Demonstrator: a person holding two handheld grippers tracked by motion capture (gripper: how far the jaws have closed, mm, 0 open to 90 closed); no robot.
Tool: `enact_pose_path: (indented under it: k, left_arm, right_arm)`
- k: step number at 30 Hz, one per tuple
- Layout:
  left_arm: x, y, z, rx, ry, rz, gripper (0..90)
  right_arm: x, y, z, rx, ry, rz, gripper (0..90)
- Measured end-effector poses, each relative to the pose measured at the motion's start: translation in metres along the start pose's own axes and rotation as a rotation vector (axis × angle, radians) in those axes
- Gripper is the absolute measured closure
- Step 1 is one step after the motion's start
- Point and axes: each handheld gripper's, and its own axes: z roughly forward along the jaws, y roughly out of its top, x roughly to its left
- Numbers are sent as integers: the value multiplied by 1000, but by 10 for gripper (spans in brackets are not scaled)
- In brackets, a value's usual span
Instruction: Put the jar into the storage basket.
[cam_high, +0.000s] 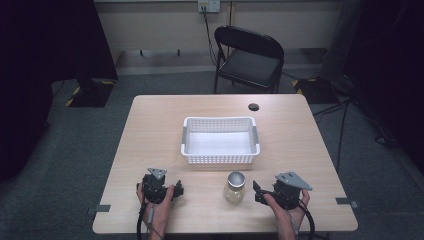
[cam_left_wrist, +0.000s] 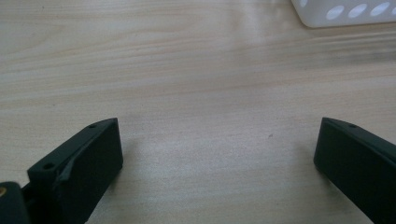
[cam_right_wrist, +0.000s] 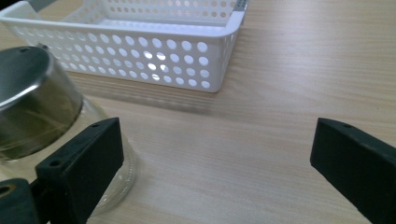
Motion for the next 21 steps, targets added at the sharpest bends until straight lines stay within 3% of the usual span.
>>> enact_pose_path:
  k: [6,21]
  left_arm:
    - [0,0,0,0,0,0,6]
    - [0,0,0,0,0,0,6]
  right_arm:
    - [10,0,-10,-27,24,4,17]
    - [36,18,-46,-128,72,-78,0]
